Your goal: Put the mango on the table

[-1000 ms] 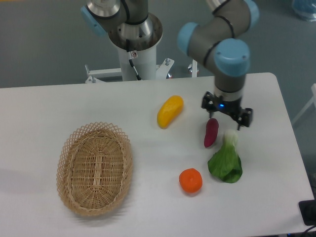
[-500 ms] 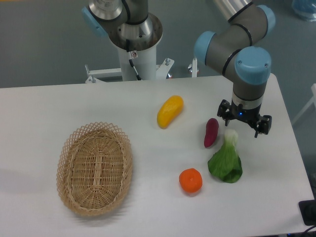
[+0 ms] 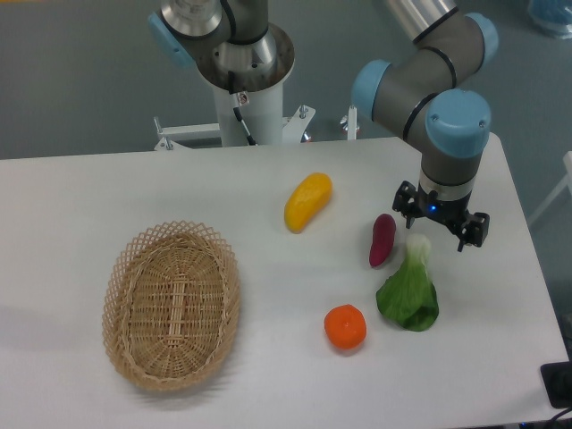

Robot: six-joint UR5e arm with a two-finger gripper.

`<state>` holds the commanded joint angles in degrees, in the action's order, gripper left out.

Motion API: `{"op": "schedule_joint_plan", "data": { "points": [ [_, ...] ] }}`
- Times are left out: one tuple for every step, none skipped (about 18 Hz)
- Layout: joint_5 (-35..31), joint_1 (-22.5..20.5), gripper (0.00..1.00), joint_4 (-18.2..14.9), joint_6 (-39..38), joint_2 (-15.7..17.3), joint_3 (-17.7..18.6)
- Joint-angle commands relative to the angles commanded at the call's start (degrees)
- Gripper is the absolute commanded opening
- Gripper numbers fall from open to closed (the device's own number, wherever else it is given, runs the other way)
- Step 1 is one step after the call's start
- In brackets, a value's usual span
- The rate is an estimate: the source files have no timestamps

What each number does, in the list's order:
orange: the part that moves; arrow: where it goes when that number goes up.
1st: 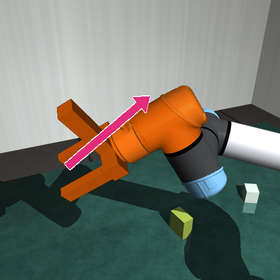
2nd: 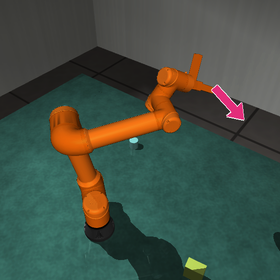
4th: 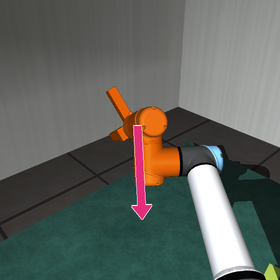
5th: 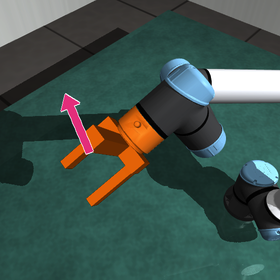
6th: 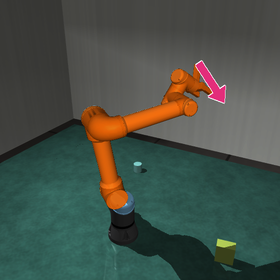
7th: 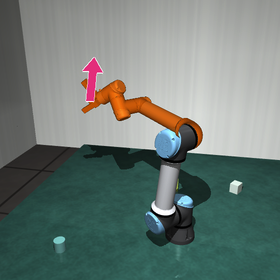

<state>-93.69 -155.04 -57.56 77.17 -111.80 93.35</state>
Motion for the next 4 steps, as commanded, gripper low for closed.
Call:
{"op": "schedule_joint_plan", "data": {
  "points": [
    [0.2,-0.1,1.0,-1.0,0.0,0.0,-0.4],
    [0.4,-0.1,1.0,-1.6,0.3,0.0,-0.4],
    [0.4,-0.2,1.0,-1.6,0.3,0.1,-0.4],
    [0.4,-0.2,1.0,-1.7,0.3,0.1,-0.4]
  ]
}}
